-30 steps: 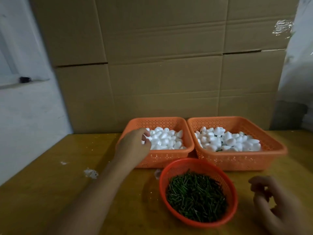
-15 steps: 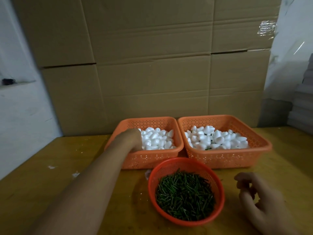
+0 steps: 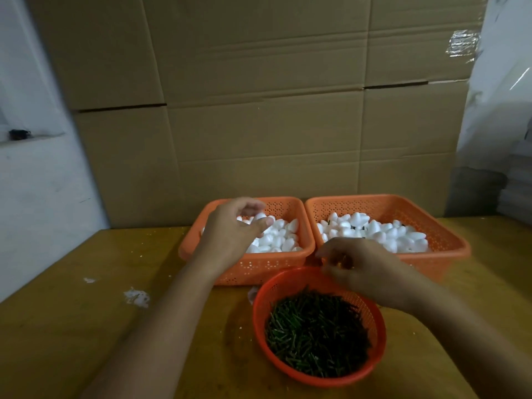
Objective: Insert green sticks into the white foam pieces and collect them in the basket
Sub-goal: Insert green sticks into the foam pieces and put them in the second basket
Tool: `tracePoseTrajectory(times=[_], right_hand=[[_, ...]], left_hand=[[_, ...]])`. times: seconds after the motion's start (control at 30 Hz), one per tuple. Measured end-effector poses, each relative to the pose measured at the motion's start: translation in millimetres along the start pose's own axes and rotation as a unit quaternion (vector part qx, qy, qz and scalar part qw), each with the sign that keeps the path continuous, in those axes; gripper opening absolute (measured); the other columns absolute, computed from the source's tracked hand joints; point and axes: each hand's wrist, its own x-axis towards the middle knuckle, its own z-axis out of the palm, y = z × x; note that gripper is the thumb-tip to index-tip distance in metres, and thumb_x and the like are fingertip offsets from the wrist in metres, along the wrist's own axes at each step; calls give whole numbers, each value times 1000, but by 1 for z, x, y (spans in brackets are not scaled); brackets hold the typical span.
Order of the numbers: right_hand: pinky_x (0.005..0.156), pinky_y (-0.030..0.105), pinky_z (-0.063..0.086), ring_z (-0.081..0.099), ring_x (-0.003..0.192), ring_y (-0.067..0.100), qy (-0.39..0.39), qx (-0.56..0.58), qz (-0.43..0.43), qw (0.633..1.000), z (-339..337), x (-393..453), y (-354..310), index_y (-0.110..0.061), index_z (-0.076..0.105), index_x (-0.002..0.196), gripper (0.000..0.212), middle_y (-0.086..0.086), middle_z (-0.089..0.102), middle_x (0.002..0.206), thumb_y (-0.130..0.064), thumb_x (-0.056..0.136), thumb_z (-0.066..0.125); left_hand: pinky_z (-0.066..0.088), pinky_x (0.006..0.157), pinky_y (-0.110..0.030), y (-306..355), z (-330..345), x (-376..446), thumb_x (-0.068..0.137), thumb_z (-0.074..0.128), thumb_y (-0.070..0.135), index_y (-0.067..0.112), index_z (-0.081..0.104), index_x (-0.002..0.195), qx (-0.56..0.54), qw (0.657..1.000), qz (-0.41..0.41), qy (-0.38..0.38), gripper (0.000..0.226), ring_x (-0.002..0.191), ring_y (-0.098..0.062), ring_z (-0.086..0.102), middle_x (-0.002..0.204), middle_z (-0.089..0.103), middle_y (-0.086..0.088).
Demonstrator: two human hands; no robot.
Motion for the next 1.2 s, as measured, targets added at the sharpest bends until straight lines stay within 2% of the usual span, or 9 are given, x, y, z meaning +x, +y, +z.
tracePoseTrajectory(times=[0.1,0.27,0.37,0.53,0.7,0.83,0.97,1.1,1.2], right_hand=[[85,19,50,63,92,-2,-119,-61,-33,990,15,19,-16,-35,69,116,26,-15,69,104,-35,90,68],[101,35,47,58,117,14,-227,-137,-61,962,46,24,-24,-32,63,125,35,-8,63,128,-26,91,63],[96,32,47,57,115,16,-201,-164,-71,963,56,22,-21,-30,63,124,34,-7,62,128,-23,91,63],[82,30,53,64,96,13,-130,-165,-100,972,54,20,-16,-30,70,104,24,-10,68,107,-16,88,58],[75,31,54,62,88,10,-87,-153,-112,978,52,19,-12,-26,66,93,16,-13,66,98,-15,89,56],[75,29,51,57,84,6,-94,-92,-115,985,49,20,-15,-24,61,92,15,-11,61,93,-10,90,54],[68,17,43,53,80,2,-89,-68,-122,986,50,18,-13,-23,56,92,18,-13,57,88,-6,90,51],[66,14,42,56,80,0,-80,-55,-124,988,52,14,-11,-26,58,93,18,-17,58,84,-10,93,52],[69,19,48,59,81,3,-64,-57,-125,988,51,11,-11,-31,60,94,15,-15,63,87,-17,94,54]], left_hand=[[59,68,-28,0,3,-11,86,79,19,25,72,94,-56,998,-32,-16,12,74,-16,76,95,74,11],[58,66,-22,-6,4,-24,86,78,16,18,75,99,-160,982,-93,-41,13,82,-24,77,104,75,-1],[59,70,-24,-8,2,-26,84,79,13,18,76,98,-194,971,-118,-73,14,87,-28,77,103,76,-1],[60,77,-27,-7,-1,-25,80,82,9,22,77,96,-231,958,-125,-115,21,96,-31,75,106,76,-1],[55,92,-35,-5,-3,-25,69,86,25,32,77,98,-198,966,-108,-126,31,101,-27,74,107,76,7],[60,76,-30,0,-2,-28,79,83,17,23,75,103,-227,957,-104,-146,26,101,-28,74,114,74,2],[59,75,-27,4,-2,-30,85,75,11,25,75,107,-225,957,-76,-166,26,102,-24,73,121,70,10],[55,70,-21,7,-6,-31,83,75,0,28,78,96,-222,961,-44,-159,31,92,-15,73,109,75,6],[51,64,-17,10,-8,-29,78,82,10,28,77,98,-222,962,-38,-151,28,81,-5,70,100,77,4]])
